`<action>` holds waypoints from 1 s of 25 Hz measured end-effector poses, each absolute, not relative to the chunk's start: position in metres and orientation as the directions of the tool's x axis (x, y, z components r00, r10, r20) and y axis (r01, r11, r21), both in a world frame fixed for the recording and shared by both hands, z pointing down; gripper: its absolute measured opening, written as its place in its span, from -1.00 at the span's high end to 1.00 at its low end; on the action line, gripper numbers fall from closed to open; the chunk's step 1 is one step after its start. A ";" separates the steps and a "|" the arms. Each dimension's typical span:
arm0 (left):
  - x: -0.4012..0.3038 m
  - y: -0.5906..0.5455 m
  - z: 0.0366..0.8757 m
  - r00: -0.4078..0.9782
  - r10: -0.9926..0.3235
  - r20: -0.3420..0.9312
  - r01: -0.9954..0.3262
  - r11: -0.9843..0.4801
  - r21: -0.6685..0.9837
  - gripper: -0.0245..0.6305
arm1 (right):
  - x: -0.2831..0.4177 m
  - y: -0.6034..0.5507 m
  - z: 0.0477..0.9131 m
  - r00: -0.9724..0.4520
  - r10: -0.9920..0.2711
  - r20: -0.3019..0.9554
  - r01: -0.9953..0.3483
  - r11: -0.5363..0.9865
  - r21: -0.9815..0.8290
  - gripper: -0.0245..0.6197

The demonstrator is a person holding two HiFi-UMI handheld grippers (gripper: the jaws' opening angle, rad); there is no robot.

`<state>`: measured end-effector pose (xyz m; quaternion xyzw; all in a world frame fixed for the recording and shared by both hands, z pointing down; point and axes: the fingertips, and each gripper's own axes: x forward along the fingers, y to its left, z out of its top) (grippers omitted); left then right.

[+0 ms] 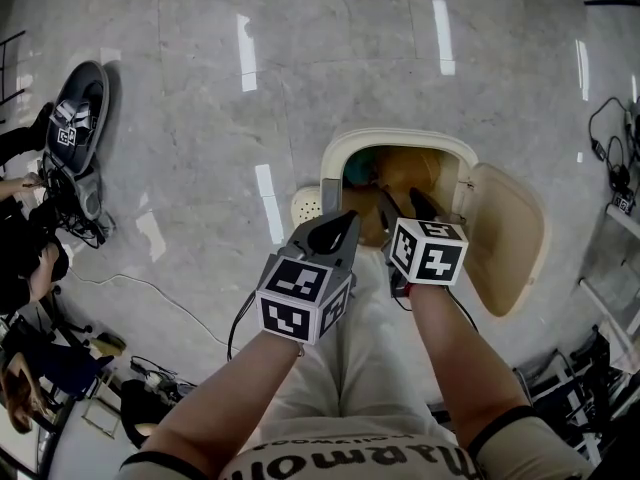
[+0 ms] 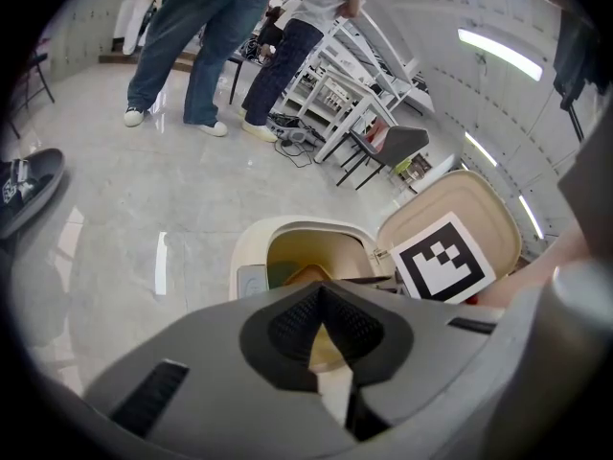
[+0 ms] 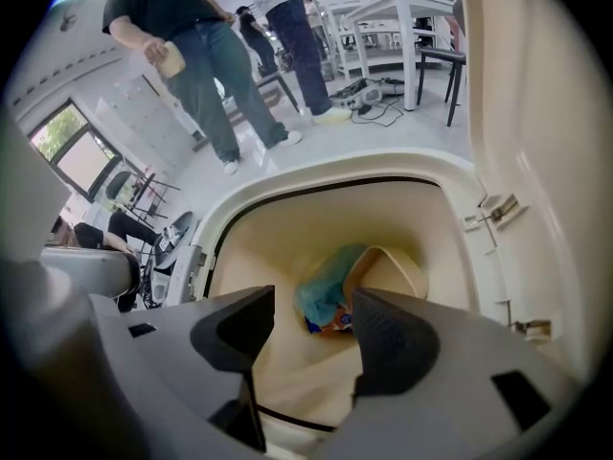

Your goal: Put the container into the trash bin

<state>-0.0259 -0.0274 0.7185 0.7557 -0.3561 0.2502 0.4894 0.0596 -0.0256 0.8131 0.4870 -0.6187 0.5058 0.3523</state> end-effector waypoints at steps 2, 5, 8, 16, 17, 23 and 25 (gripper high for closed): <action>-0.028 -0.027 0.716 0.619 -0.295 0.728 -0.784 -0.268 0.559 0.95 | 0.061 -0.024 0.811 -0.271 -0.248 0.930 -0.960 -0.003 -0.281 0.19; -0.030 -0.027 0.710 0.621 -0.297 0.726 -0.783 -0.282 0.554 0.95 | 0.064 -0.019 0.807 -0.262 -0.248 0.933 -0.958 -0.052 -0.283 0.19; -0.031 -0.028 0.698 0.623 -0.291 0.726 -0.779 -0.312 0.543 0.95 | 0.070 -0.012 0.797 -0.252 -0.242 0.937 -0.950 -0.121 -0.287 0.19; -0.028 -0.029 0.651 0.633 -0.247 0.734 -0.751 -0.423 0.507 0.95 | 0.070 -0.016 0.742 -0.240 -0.265 0.934 -0.944 -0.161 -0.288 0.19; -0.027 -0.030 0.642 0.636 -0.245 0.732 -0.747 -0.436 0.503 0.95 | 0.069 -0.018 0.733 -0.239 -0.265 0.934 -0.943 -0.164 -0.288 0.19; -0.019 -0.045 0.584 0.656 -0.251 0.712 -0.714 -0.513 0.477 0.95 | 0.061 -0.041 0.665 -0.333 -0.372 0.867 -0.882 -0.204 -0.426 0.29; -0.017 -0.053 0.565 0.663 -0.256 0.703 -0.701 -0.541 0.464 0.95 | 0.060 -0.049 0.643 -0.350 -0.409 0.843 -0.871 -0.190 -0.453 0.48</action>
